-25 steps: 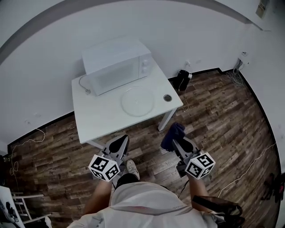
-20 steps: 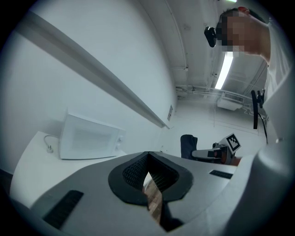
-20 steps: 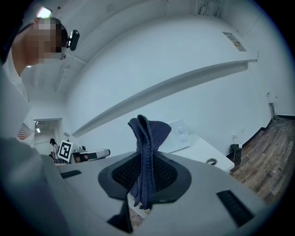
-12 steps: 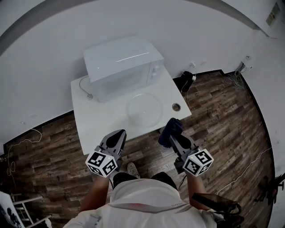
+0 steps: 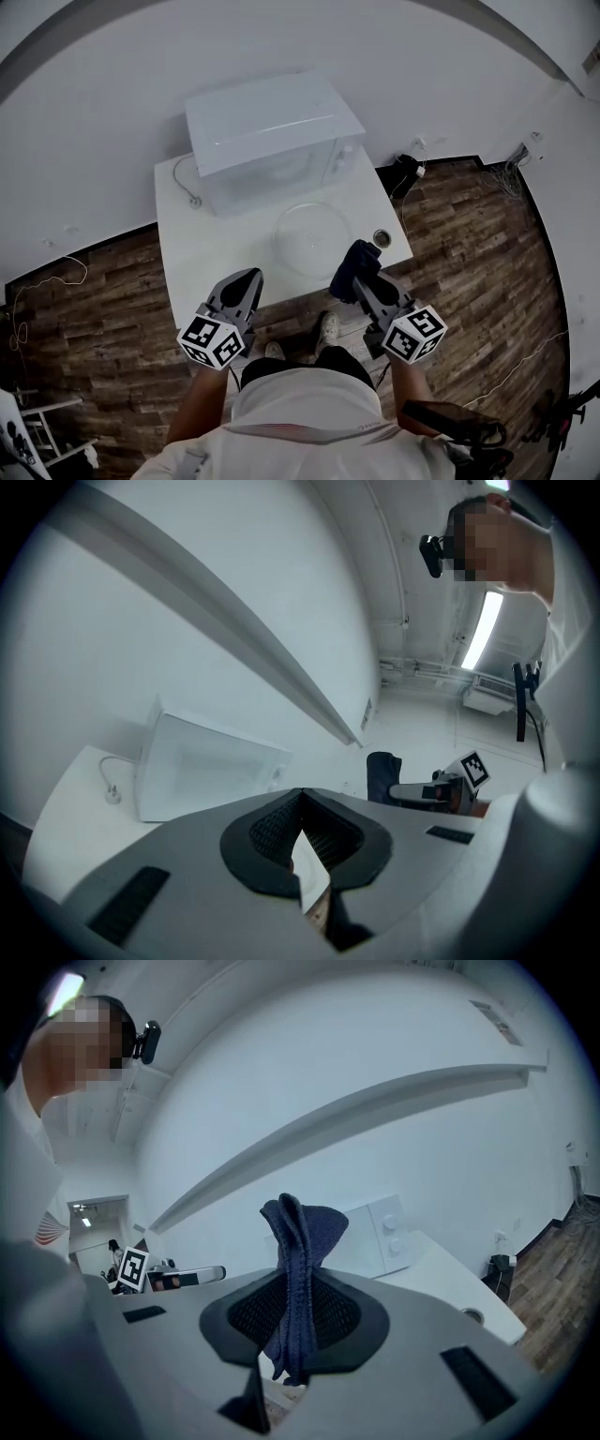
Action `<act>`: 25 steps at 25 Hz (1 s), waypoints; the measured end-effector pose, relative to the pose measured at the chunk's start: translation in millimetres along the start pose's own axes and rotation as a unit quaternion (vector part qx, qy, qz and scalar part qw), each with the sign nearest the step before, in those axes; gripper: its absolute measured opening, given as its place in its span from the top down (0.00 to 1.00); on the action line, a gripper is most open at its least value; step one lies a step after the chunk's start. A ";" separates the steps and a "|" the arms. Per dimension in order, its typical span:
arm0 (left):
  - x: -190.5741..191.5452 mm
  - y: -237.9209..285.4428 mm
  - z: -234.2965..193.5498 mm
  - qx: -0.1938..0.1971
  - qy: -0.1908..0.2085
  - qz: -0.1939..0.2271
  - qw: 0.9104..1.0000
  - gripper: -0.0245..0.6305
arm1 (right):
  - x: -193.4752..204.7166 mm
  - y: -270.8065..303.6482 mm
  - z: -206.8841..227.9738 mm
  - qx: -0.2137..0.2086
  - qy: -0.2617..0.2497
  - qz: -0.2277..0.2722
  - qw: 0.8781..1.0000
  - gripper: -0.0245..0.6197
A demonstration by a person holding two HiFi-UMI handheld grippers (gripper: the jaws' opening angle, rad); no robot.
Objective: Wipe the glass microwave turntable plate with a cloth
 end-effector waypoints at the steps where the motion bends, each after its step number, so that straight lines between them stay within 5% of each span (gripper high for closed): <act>1: -1.0 1.7 -1.4 -0.007 0.000 0.002 1.000 0.95 | -0.9 5.1 4.2 -0.007 0.001 0.000 1.000 0.86; 17: 1.2 105.5 4.0 -0.129 -0.026 0.052 0.990 0.95 | 14.0 75.6 140.1 -0.136 0.041 -0.055 0.988 0.86; 25: 23.8 110.8 -14.5 -0.162 -0.027 0.023 0.986 0.95 | 38.9 119.8 144.6 -0.180 0.070 -0.099 0.976 0.86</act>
Point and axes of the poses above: the fingertips, and each gripper's own axes: y forward along the fingers, z to its right, x out of its underside, the point moved 6 cm from there along -y, backward along the fingers, and after that the axes turned 12 degrees about -y, right-handed, at the moved point
